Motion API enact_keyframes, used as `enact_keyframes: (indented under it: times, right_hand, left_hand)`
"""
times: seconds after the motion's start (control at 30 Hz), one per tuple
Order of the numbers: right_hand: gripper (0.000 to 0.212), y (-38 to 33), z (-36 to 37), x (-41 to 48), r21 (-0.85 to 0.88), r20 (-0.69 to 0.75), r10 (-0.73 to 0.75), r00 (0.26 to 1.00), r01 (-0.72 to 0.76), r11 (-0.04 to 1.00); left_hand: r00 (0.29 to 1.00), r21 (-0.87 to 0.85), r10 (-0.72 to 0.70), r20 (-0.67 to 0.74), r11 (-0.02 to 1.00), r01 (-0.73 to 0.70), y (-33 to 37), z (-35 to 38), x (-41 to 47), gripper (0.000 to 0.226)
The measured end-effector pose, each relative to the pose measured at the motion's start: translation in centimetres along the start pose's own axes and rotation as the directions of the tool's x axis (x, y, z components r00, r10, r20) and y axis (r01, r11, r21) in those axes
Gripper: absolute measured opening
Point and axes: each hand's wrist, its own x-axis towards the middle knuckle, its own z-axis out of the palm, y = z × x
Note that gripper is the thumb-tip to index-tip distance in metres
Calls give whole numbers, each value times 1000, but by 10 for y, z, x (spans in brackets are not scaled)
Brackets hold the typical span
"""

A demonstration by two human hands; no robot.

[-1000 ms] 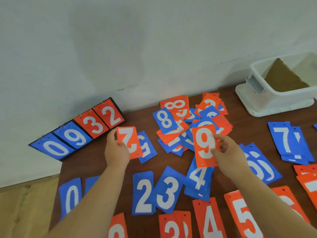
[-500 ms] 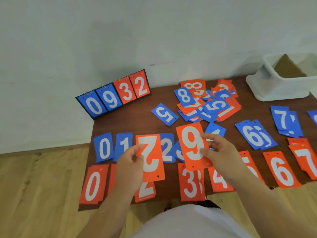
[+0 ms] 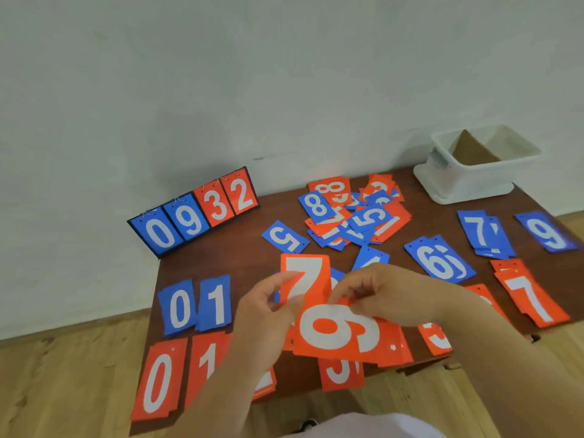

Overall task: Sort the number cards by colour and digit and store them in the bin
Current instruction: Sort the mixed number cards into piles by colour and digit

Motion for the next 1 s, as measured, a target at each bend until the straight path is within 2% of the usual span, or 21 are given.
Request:
enact_keyframes:
  times: [0.07,0.1,0.13,0.2,0.23,0.27,0.3,0.37,0.43,0.5,0.53,0.57,0.63,0.73,0.77,0.8,0.87,0.93,1.0]
  right_hand:
    - [34,11,-12,-8,-14,-180,1,984,-3,1000]
    - [31,22,-17,-12,8,-319,13,948,-11,1000]
    - [29,34,-20,-17,50,-474,45,880,-24,998]
    - [29,62,-25,-33,157,-734,157,661,-60,986]
    - [30,78,-29,-43,224,-802,216,557,-56,973]
    - [31,94,-32,-55,290,-828,269,492,-35,956]
    - [32,112,-36,-69,354,-826,319,465,-13,935]
    - [34,146,-42,-98,492,-755,437,488,-19,870]
    - [30,177,-43,-125,617,-643,492,587,17,787]
    - [20,195,-46,-145,736,-522,470,711,98,669]
    - [16,202,-48,-155,758,-492,454,743,110,642]
    - [14,213,-51,-163,753,-498,460,736,103,650]
    - [18,235,-61,-172,713,-557,497,665,76,697]
    - [31,263,-84,-188,603,-674,538,506,-44,797]
    - [37,271,-91,-194,568,-693,538,480,-96,817]
    - [42,280,-97,-197,531,-694,521,497,-136,836]
    - [48,296,-102,-196,452,-633,461,623,-185,872]
    - [50,312,-98,-182,358,-492,426,759,-270,894]
    - [49,329,-91,-159,215,-356,383,852,-324,921]
  left_hand:
    - [997,-45,-39,64,998,42,13,21,-4,36]
    - [996,-46,-33,89,998,37,17,33,-5,37]
    - [994,-31,-22,107,999,25,21,46,-6,38]
    - [993,-15,-18,116,1000,19,28,78,-7,38]
    - [996,-26,-23,86,999,25,30,95,-8,38]
    - [999,-47,-22,35,999,24,32,114,-8,38]
    - [999,-60,-12,-31,998,10,33,133,-8,39]
    - [990,-59,4,-140,998,-12,35,172,-11,39]
    - [986,-55,19,-168,998,-28,40,211,-16,39]
    - [991,-30,35,-131,999,-39,46,252,-21,38]
    - [994,-19,52,-100,998,-54,48,272,-25,39]
    - [995,-14,79,-62,997,-80,49,291,-29,39]
    - [995,-20,99,-18,995,-99,51,321,-36,37]
    - [993,25,75,-89,997,-73,54,338,-37,31]
    - [990,25,60,-127,998,-58,52,337,-35,30]
    - [985,33,53,-164,998,-49,50,335,-33,30]
    - [975,86,54,-214,996,-36,41,327,-30,28]
    - [972,133,33,-232,991,-2,28,319,-30,23]
    - [972,166,-3,-234,985,43,16,312,-33,23]
